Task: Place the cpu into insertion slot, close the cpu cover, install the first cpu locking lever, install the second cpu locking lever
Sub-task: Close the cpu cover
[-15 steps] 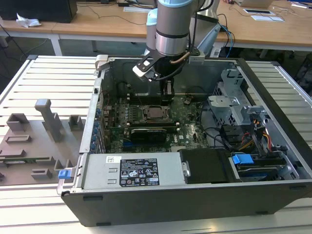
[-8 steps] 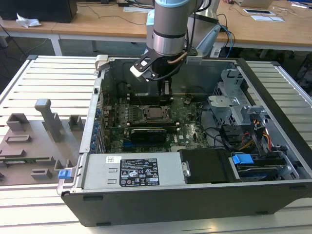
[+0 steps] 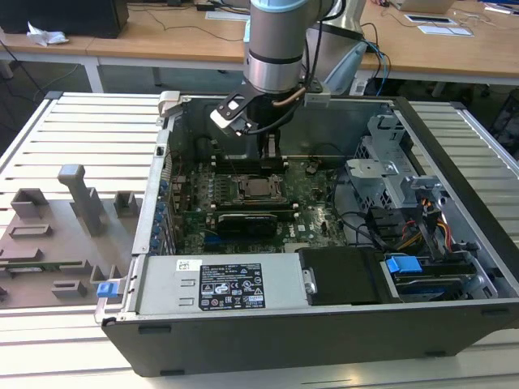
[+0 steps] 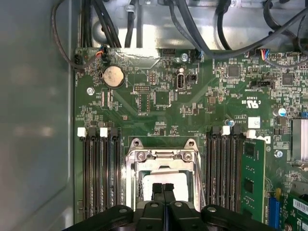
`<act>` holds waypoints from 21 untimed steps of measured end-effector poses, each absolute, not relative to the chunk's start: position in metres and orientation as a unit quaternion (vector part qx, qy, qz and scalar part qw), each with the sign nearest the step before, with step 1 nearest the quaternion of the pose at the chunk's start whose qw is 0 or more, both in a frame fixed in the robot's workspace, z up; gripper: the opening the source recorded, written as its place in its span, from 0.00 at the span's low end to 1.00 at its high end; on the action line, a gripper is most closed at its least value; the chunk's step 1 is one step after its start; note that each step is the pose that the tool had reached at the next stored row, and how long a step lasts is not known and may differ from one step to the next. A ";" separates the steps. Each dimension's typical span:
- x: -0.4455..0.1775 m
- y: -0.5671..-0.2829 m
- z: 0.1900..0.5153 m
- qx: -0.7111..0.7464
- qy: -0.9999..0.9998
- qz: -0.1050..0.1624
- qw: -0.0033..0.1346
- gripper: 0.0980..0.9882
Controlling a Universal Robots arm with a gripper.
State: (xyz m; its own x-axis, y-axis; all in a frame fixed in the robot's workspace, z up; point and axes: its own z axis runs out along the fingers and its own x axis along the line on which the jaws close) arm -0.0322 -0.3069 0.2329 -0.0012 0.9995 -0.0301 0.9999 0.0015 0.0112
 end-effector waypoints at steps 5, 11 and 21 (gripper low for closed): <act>-0.038 -0.307 0.225 0.707 0.707 -0.007 0.015 0.01; -0.055 -0.307 0.216 0.706 0.708 -0.007 0.015 0.01; -0.078 -0.307 0.209 0.707 0.707 -0.007 0.015 0.01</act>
State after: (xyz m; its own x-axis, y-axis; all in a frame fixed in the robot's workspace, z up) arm -0.0782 -0.3069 0.2088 -0.0011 0.9995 -0.0303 0.9999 0.0014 0.0112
